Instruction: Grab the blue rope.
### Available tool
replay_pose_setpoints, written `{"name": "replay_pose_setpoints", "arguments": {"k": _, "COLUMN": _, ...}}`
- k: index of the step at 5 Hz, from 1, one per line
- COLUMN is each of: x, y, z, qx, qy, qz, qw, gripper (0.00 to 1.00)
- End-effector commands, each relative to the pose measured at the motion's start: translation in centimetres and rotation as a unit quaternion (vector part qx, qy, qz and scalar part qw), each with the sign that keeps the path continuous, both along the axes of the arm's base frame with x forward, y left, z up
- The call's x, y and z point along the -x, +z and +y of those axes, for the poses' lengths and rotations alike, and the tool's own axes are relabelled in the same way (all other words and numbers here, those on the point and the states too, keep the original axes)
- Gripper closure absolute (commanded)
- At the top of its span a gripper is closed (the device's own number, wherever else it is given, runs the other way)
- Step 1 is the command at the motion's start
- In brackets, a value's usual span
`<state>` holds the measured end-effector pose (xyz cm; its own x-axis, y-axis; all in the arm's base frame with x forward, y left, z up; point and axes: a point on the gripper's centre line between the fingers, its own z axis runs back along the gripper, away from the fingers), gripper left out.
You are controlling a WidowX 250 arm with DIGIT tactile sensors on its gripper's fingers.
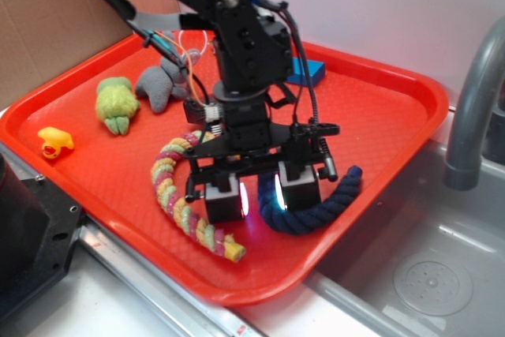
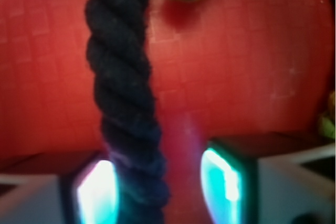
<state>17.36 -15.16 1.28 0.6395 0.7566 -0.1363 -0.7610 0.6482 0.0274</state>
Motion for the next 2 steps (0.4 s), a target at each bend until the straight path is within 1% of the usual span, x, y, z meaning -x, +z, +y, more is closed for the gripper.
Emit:
{"name": "replay_pose_setpoints", "arguments": {"k": 1, "x": -2.9, "y": 3.2, "z": 1.0, "qx": -0.054, "qy": -0.119, "qz": 0.005, "qw": 0.991, "gripper": 1.0}}
{"name": "replay_pose_setpoints", "arguments": {"k": 2, "x": -5.0, "y": 8.6, "z": 5.4, "qx": -0.115, "qy": -0.21, "qz": -0.07, "qw": 0.969, "gripper": 1.0}}
